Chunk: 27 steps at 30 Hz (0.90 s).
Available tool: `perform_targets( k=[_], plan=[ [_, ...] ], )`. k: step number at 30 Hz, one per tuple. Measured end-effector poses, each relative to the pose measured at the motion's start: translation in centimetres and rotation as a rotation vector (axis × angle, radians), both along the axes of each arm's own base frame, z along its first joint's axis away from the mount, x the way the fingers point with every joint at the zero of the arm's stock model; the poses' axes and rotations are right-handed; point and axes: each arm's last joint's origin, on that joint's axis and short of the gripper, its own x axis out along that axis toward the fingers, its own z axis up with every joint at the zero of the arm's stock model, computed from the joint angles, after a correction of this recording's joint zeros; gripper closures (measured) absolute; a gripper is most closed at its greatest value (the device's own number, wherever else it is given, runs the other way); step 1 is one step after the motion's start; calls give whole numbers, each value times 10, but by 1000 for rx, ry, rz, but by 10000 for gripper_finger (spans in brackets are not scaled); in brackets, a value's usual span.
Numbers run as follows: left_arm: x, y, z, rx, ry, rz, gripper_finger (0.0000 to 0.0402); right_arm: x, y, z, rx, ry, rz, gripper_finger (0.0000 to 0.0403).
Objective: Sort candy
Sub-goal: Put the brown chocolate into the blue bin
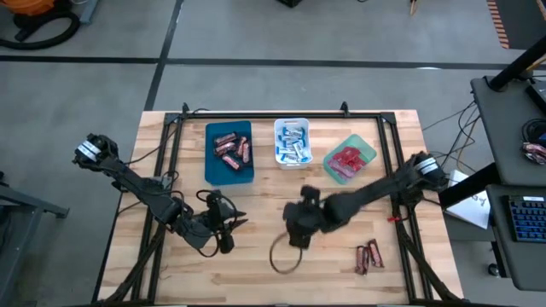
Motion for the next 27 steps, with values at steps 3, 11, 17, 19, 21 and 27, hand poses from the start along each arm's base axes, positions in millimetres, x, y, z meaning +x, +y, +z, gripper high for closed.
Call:
perform_targets(
  k=[3, 11, 17, 19, 21, 27],
  plan=[
    [-2, -2, -2, -57, -13, 18, 327, 2, -30, 17, -114, -24, 56, 323],
    [-6, -7, -2, -138, -32, 34, 327, 11, -127, 37, -436, 62, 242, 323],
    [-7, -9, -2, -154, -35, 34, 327, 12, -203, 28, -498, 170, 338, 323],
    [-7, -9, -2, -154, -34, 34, 327, 10, -225, 23, -460, 181, 383, 323],
    [-7, -9, -2, -152, -34, 34, 327, 8, -245, 17, -410, 171, 404, 323],
    [-7, -8, -3, -137, -22, 34, 327, 1, -288, 4, -318, 128, 391, 323]
  ],
)
